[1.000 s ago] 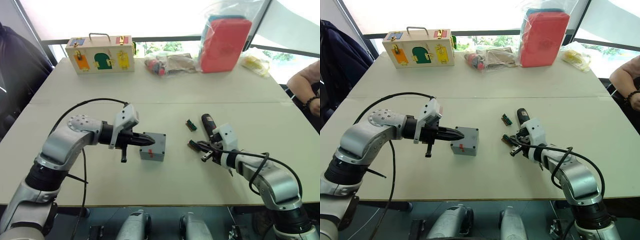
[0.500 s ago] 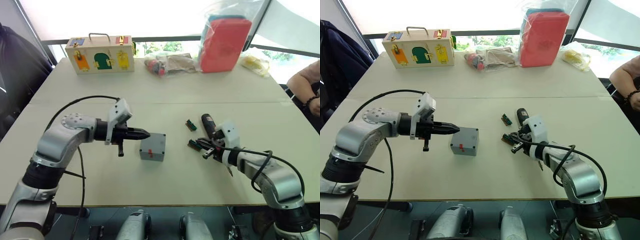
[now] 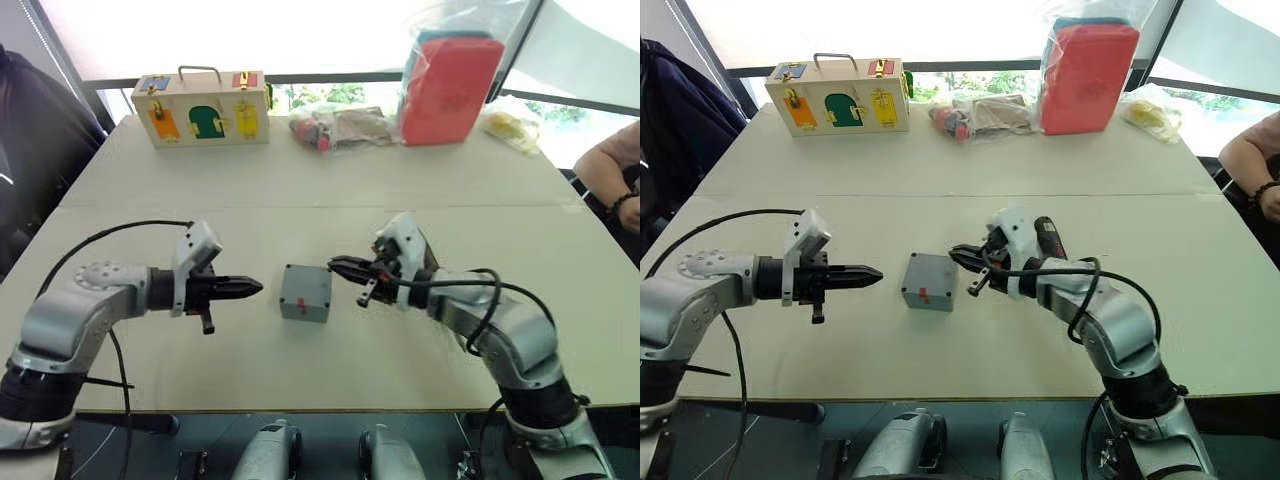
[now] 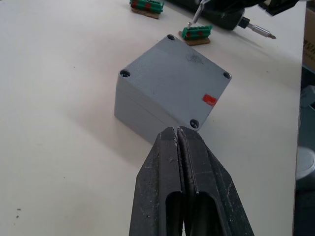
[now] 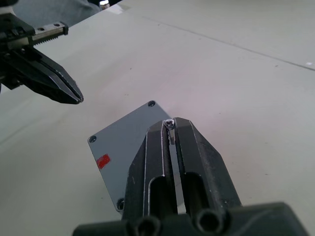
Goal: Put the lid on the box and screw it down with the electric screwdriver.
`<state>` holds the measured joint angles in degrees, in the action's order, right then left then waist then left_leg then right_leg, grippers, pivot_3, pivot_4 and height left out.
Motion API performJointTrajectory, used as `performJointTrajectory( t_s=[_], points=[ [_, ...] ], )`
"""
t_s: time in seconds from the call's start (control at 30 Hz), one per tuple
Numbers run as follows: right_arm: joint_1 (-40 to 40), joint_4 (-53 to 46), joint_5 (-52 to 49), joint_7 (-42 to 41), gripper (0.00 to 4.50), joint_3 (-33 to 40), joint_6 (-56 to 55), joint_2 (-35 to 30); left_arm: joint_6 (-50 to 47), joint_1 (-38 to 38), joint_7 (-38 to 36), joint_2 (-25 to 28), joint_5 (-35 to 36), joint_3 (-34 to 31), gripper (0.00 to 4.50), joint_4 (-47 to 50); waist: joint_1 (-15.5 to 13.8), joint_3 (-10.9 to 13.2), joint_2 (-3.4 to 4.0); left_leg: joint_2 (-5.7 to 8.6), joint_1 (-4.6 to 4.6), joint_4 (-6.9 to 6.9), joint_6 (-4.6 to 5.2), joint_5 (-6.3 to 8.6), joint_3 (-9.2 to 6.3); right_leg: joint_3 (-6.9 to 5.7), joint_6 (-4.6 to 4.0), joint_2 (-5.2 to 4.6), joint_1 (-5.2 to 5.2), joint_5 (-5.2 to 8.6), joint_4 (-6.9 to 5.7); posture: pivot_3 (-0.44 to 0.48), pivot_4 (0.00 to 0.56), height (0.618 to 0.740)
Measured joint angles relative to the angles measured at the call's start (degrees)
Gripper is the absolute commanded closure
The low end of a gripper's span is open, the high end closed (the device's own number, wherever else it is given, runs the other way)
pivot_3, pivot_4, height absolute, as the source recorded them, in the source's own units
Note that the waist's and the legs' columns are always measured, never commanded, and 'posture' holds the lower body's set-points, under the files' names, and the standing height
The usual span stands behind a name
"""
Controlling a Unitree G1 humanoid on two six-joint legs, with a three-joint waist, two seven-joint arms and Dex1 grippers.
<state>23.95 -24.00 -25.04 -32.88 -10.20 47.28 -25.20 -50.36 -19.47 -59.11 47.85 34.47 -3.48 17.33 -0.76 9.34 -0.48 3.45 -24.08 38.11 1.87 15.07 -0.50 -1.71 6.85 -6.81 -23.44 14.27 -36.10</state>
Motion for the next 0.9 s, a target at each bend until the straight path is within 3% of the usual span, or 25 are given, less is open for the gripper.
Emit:
performJointTrajectory(
  t_s=[0.33,0.9],
  points=[
    [1.34,5.71,3.00,-1.81,4.37,-1.96,-5.10,0.88,-1.83,1.92,3.94,0.45,2.51,-1.97,4.50,3.74,0.24,0.01,0.02,-0.01,0.00,-0.05,-0.08,-0.03,0.00,0.01,0.00,0.03,-0.03,0.00,-0.01,0.000,0.150,0.740],
    [0.68,6.81,4.17,-2.32,4.37,-1.65,-6.05,0.78,-1.80,1.81,4.51,0.45,3.49,-1.83,4.50,3.66,0.24,0.01,0.02,-0.01,0.00,-0.05,-0.09,-0.03,0.00,0.01,-0.01,0.03,-0.03,0.00,-0.01,0.000,0.150,0.740]
  ],
)
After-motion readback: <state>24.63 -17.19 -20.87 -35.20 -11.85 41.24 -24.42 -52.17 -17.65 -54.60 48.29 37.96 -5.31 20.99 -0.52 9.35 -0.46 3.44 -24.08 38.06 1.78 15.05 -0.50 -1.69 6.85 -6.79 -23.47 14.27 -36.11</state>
